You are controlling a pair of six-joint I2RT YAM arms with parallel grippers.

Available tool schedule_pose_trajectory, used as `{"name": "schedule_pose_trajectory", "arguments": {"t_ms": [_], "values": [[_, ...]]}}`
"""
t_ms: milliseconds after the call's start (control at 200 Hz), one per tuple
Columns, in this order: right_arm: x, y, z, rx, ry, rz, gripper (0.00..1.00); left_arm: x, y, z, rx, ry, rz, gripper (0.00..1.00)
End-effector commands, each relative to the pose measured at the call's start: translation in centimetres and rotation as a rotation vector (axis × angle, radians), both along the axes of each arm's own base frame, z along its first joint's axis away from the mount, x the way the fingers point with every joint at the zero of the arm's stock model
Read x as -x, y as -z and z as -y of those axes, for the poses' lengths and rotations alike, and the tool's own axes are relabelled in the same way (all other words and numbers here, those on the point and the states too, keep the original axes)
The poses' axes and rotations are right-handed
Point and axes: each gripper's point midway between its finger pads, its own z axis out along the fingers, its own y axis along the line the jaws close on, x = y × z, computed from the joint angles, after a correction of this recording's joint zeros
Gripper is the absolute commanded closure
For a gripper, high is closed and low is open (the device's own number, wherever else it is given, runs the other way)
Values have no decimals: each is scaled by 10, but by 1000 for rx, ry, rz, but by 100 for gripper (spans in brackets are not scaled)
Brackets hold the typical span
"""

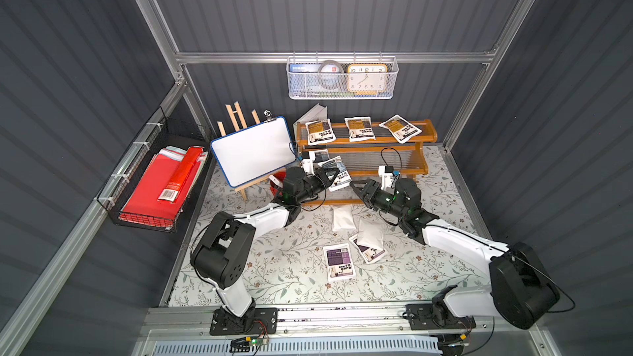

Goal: Place the bagged coffee beans on the shelf by color
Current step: Place the bagged coffee beans on the shelf.

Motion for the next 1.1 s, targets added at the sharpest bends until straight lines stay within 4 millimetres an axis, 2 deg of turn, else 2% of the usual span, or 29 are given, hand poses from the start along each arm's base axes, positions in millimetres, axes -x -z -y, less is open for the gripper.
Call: {"name": "schedule_pose_trajectory", "arguments": {"t_ms": [0, 155, 345, 735, 915, 1041, 1096], "values": [[-2, -21, -15, -62, -35, 52, 51, 5, -22, 1, 45, 4, 48, 100], [-7, -22, -27, -75, -57, 53, 58, 9, -20, 3, 45, 16, 45, 100], [-13, -28, -27, -108, -34, 78, 68, 11, -17, 9, 42, 31, 35, 100], [-22, -23, -28, -67, -11, 112, 100, 22, -15, 16, 53, 63, 31, 100], [-29, -22, -22, -44, 34, 127, 100, 22, -16, 17, 41, 66, 25, 100], [-34, -24, -17, -41, 55, 135, 100, 19, -18, 15, 21, 47, 27, 77], [-38, -23, -13, -40, 72, 136, 100, 19, -19, 13, 17, 39, 27, 71]]}}
